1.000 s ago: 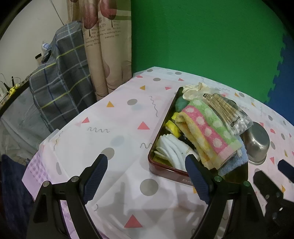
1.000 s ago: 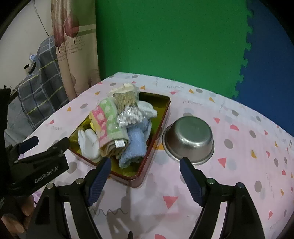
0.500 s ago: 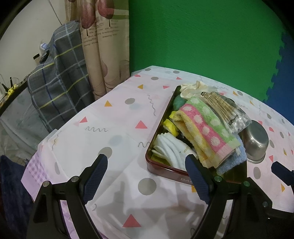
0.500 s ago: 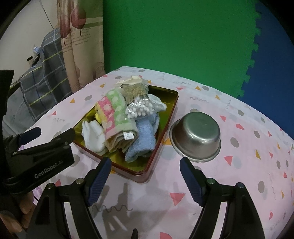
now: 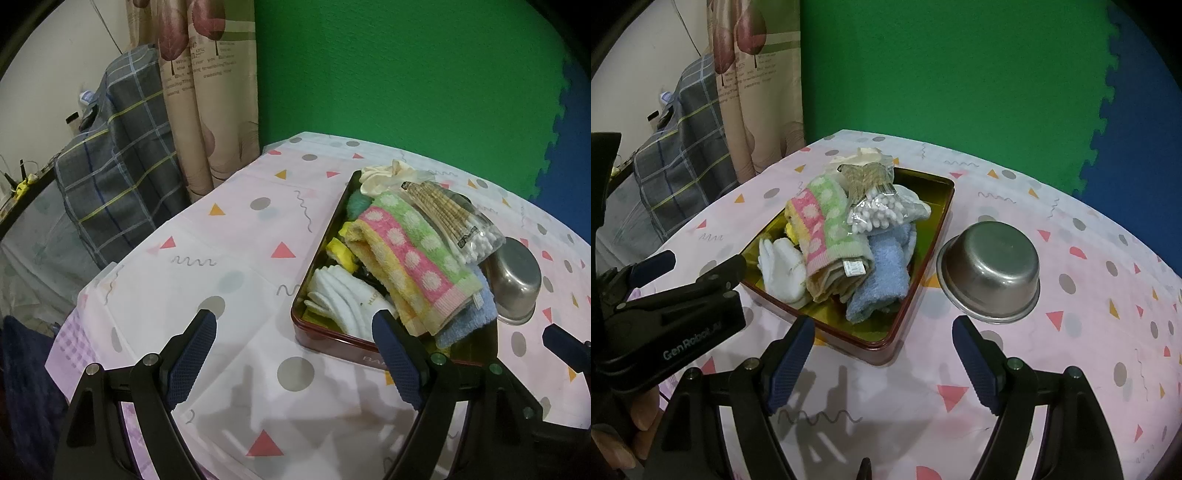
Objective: Organize soft objects
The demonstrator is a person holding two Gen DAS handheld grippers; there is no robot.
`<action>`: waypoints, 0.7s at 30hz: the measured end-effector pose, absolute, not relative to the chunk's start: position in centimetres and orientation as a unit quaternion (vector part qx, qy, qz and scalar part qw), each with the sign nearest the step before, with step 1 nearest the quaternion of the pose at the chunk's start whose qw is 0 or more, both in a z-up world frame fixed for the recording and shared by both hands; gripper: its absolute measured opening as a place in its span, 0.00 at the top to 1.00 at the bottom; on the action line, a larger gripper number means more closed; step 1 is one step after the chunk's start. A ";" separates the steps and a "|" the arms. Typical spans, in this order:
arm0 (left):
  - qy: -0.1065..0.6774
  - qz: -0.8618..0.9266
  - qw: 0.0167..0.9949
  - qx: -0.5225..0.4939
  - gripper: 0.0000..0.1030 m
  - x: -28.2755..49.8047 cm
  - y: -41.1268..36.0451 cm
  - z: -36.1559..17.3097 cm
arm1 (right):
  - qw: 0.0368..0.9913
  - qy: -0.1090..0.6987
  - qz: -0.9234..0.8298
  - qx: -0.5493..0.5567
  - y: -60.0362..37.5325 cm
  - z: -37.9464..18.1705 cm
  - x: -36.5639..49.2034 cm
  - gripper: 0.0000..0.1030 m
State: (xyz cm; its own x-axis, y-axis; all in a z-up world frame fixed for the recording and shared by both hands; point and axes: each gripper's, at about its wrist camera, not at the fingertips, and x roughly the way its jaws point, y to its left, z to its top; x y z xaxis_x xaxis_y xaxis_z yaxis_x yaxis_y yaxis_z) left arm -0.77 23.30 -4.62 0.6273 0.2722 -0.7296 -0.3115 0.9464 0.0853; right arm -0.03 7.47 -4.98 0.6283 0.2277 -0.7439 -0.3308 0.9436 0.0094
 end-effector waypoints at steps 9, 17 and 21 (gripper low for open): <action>0.399 0.160 0.902 -0.025 0.19 -0.8 23.2 -4.6 | 0.900 0.403 0.155 -0.063 7.6 -5.1 0.1 0.23; 0.402 0.160 0.901 -0.026 0.19 -0.8 23.4 -4.6 | 0.899 0.406 0.154 -0.061 7.4 -5.4 0.0 0.23; 0.403 0.159 0.901 -0.026 0.19 -0.8 23.4 -4.7 | 0.897 0.409 0.155 -0.058 7.3 -5.5 0.1 0.23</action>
State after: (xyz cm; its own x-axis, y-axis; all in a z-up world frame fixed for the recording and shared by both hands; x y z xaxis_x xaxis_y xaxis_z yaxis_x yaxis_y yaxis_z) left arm -0.75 23.40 -4.67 0.6253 0.2654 -0.7339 -0.3079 0.9480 0.0805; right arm 0.08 7.31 -5.53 0.6172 0.2308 -0.7522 -0.3261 0.9451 0.0224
